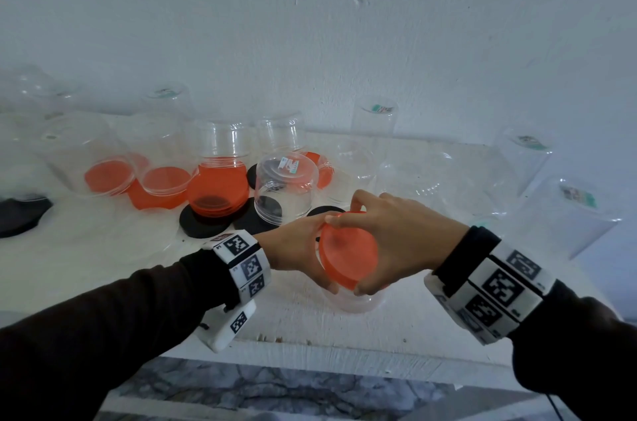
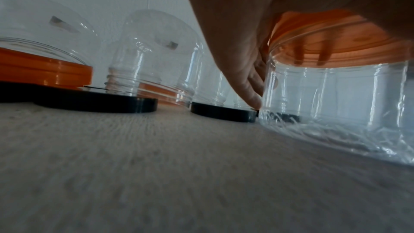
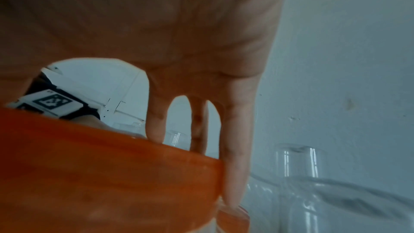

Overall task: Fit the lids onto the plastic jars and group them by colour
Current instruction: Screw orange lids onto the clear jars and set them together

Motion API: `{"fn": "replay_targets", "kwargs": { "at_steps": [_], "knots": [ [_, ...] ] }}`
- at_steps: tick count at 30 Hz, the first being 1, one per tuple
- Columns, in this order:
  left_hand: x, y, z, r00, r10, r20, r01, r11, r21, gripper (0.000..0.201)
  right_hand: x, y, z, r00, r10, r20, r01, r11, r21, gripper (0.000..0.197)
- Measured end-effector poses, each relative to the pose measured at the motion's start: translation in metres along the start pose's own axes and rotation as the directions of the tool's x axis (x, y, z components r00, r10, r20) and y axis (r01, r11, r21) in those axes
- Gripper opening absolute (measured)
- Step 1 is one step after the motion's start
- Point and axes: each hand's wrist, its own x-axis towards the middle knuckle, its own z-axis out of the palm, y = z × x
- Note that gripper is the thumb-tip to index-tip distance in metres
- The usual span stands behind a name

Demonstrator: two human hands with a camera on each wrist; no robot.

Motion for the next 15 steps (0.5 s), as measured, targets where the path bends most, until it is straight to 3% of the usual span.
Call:
{"fn": "replay_targets", "kwargs": {
  "at_steps": [8,11,15],
  "knots": [
    [0.0,0.003,0.004,1.0,0.019,-0.021,-0.02,1.0,-0.009,0.088,0.001,-0.012,0.004,0.99,0.127,-0.065,-0.13,0.991,-0.037,0.085],
    [0.0,0.002,0.006,0.999,0.029,-0.016,-0.029,1.0,-0.011,0.095,-0.001,-0.013,0.009,0.982,0.172,-0.082,-0.177,0.983,-0.055,0.096],
    [0.001,-0.001,0.005,1.0,0.016,-0.004,-0.016,0.999,-0.037,0.095,-0.007,-0.011,0.009,0.984,0.174,-0.05,-0.177,0.982,-0.06,0.094]
  ]
}}
